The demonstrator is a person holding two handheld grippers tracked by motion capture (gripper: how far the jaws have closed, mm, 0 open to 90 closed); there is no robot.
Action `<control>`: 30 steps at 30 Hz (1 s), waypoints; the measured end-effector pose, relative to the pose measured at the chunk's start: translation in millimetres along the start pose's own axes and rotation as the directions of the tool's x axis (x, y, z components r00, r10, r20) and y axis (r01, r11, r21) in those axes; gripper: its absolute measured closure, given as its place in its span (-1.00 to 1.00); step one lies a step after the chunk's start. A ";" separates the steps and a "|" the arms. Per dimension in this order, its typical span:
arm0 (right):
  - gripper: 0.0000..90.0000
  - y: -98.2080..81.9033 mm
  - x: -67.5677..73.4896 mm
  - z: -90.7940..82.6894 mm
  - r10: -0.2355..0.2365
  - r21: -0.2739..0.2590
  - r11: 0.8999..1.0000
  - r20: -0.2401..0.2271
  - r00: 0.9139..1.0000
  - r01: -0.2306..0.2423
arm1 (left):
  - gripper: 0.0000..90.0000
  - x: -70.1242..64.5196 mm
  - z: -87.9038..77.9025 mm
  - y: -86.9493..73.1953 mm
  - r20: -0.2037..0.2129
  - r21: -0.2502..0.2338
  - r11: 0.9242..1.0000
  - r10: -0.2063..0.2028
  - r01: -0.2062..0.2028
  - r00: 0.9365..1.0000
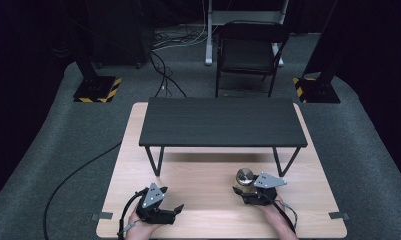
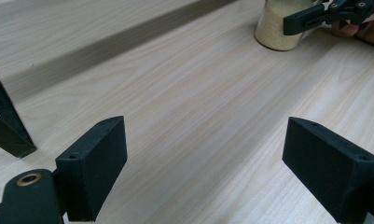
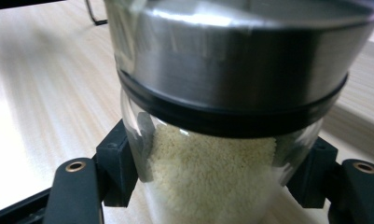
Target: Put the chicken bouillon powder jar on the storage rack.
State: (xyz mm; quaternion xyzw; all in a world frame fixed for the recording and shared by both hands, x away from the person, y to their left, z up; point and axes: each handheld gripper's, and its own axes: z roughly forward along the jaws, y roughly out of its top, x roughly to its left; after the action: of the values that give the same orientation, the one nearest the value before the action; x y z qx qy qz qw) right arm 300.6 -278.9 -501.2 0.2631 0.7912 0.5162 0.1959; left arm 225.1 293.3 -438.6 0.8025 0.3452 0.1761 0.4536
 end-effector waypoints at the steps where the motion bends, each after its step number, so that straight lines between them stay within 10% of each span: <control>1: -0.32 0.1 0.4 0.1 0.001 0.000 1.000 0.001 1.000 -0.001 | -0.70 0.1 0.1 0.0 0.001 0.000 1.000 0.000 0.000 1.000; 9: -0.32 13.2 0.9 -6.5 0.012 -0.020 1.000 -0.025 1.000 -0.012 | -0.70 0.2 0.4 0.2 0.003 0.000 1.000 0.000 0.000 1.000; 30: -0.32 114.4 -4.8 -32.3 0.009 -0.052 0.999 -0.098 0.995 -0.014 | -0.70 0.2 0.7 1.0 0.005 0.004 1.000 0.001 -0.001 1.000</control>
State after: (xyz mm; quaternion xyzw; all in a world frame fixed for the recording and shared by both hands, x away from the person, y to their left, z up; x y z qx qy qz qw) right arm 310.1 -267.4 -383.2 0.2368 0.7844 0.5504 0.1606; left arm 226.1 292.8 -438.1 0.8041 0.3440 0.1738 0.4527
